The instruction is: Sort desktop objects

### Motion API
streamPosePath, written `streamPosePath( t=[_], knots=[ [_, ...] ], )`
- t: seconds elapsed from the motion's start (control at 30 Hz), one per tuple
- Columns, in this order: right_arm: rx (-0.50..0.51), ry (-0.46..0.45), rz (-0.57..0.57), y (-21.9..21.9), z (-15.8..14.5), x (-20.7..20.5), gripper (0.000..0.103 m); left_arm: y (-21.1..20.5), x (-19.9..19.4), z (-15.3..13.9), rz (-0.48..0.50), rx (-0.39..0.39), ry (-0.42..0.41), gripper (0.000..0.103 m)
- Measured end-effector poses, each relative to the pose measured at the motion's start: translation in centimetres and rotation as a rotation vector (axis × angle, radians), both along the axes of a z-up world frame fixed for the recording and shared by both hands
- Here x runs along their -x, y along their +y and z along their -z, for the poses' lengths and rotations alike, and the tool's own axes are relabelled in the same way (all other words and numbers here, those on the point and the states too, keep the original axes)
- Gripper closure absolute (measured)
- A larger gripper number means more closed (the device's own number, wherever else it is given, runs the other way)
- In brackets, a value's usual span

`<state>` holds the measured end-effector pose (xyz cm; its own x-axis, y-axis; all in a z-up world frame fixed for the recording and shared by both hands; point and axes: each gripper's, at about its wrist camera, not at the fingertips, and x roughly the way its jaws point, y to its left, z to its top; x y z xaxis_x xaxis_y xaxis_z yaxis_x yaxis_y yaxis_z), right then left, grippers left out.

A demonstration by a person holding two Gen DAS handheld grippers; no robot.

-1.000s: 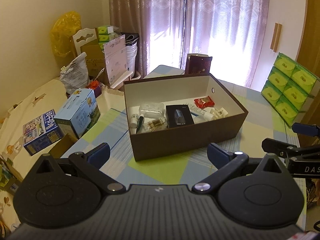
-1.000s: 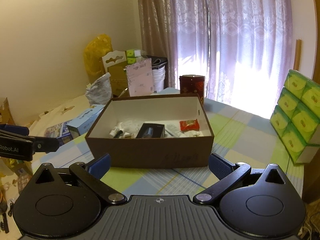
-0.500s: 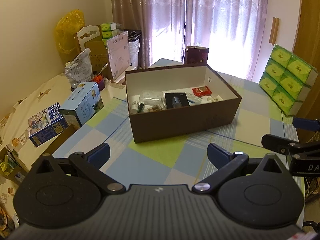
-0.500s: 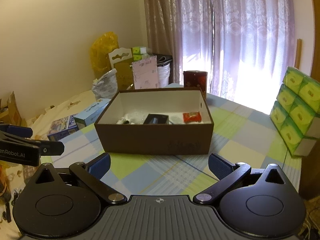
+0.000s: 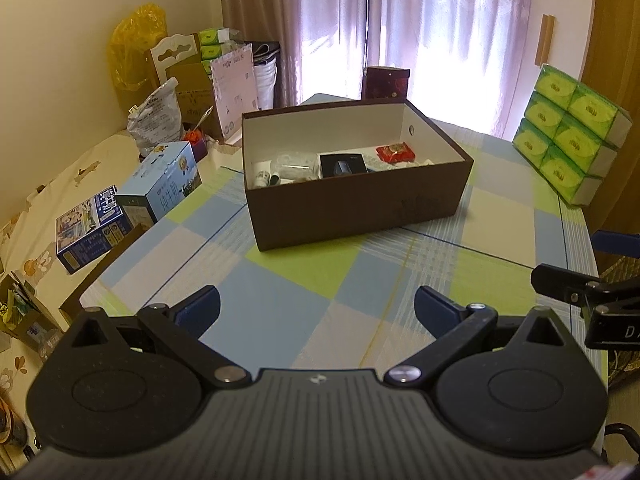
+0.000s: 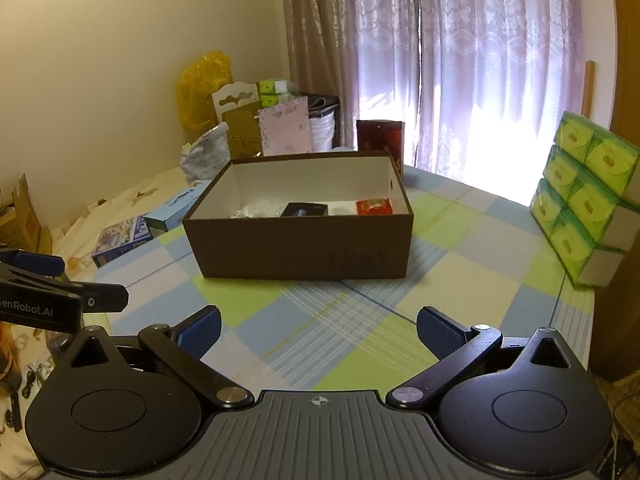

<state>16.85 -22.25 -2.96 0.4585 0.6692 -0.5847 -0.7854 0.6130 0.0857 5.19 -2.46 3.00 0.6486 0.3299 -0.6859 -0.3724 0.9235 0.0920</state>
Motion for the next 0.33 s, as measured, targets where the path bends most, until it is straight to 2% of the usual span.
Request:
streamPosePath(
  t=[0.33],
  knots=[
    [-0.004,0.001,-0.006,-0.01,0.03,0.03,0.002,-0.34,0.02,-0.32,-0.007,-0.007,-0.014,0.001]
  ],
)
